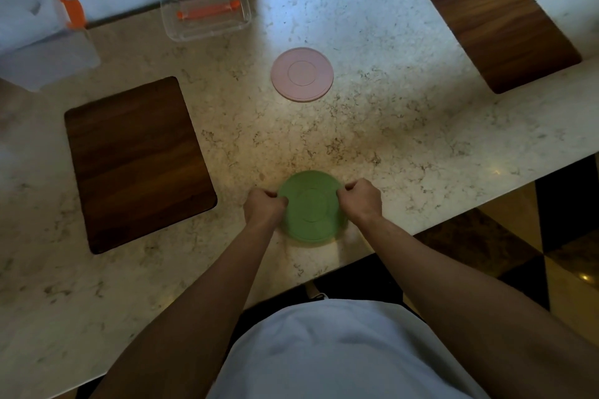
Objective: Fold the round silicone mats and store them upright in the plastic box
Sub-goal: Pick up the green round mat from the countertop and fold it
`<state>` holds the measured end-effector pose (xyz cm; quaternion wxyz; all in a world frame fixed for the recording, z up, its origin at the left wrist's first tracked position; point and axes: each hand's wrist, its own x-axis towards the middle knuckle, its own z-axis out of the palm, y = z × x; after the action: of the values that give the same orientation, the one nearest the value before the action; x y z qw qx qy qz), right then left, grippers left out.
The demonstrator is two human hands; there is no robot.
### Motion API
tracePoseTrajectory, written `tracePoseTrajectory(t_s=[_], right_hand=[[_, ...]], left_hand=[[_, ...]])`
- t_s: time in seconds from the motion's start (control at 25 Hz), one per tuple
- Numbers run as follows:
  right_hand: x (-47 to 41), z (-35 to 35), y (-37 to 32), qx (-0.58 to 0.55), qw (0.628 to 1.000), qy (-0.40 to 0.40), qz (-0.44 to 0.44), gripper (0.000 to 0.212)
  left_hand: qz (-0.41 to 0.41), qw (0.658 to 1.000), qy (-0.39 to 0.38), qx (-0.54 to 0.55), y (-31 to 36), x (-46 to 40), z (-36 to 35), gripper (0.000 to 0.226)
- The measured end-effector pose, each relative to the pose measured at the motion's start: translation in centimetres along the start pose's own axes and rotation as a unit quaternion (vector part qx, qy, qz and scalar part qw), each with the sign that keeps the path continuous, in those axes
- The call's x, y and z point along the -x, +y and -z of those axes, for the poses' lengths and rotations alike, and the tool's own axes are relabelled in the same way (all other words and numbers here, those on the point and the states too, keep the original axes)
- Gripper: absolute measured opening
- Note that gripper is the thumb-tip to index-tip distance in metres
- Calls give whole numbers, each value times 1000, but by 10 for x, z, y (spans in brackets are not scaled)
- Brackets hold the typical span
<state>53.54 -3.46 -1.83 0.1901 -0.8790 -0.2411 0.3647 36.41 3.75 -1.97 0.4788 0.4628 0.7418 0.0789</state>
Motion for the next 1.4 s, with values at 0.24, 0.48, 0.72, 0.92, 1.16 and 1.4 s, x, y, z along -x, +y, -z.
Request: tracePoseTrajectory(t_s=[0.24, 0.48, 0.72, 0.92, 1.16, 1.4], right_hand=[[-12, 7, -15, -38, 999, 3, 18, 19], [-49, 20, -52, -53, 998, 10, 33, 15], [-114, 40, -110, -66, 995, 15, 71, 17], [-178, 51, -153, -43, 991, 34, 121, 16], [-240, 50, -187, -37, 986, 66, 146, 18], [-266, 40, -190, -29, 984, 69, 159, 19]], left_hand=[[-8, 999, -16, 43, 17, -14, 4, 5], [-34, 998, -23, 55, 70, -41, 10, 14], [-34, 994, -28, 103, 139, -86, 20, 11], [-33, 990, -37, 135, 191, -134, 14, 8], [-41, 990, -24, 134, 233, -182, 5, 14], [-15, 996, 13, 90, 234, -210, -2, 14]])
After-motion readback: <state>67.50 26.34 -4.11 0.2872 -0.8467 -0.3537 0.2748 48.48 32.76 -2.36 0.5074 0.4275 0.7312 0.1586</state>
